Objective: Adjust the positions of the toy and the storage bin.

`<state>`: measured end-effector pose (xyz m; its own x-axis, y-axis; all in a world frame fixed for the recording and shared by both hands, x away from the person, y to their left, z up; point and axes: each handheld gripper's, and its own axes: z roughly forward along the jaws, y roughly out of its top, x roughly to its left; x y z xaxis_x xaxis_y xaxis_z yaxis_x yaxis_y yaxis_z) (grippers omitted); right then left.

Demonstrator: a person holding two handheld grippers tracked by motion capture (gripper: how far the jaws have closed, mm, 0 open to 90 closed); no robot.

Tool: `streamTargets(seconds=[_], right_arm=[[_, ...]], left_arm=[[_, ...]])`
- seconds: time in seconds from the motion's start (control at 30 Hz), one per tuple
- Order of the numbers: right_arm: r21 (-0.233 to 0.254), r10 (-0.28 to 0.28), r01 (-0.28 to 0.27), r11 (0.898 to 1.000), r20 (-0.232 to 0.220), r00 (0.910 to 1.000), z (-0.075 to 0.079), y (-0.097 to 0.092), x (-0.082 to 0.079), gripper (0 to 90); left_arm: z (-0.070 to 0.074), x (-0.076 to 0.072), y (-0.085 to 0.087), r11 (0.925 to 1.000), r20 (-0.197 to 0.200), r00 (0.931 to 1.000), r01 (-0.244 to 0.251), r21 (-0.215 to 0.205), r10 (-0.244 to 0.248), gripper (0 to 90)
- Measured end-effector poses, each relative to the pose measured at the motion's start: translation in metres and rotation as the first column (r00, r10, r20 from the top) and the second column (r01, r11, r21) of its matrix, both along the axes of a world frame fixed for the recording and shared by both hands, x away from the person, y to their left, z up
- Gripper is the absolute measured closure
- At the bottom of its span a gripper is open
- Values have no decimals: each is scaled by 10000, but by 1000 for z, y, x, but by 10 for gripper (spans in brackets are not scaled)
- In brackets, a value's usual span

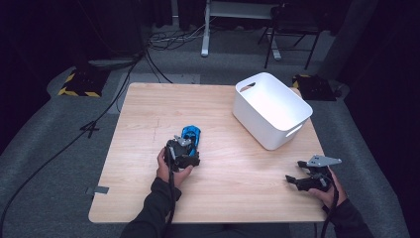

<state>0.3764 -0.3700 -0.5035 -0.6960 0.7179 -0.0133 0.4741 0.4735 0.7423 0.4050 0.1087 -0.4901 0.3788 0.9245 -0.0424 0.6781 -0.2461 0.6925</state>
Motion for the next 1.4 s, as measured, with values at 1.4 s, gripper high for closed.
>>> streamTargets(seconds=[1.4], right_arm=[[0,-1,1,10000,-1,10000,0,0,0,153]], left_arm=[[-8,8,11,9981,68,9995,304,538,-309,232]])
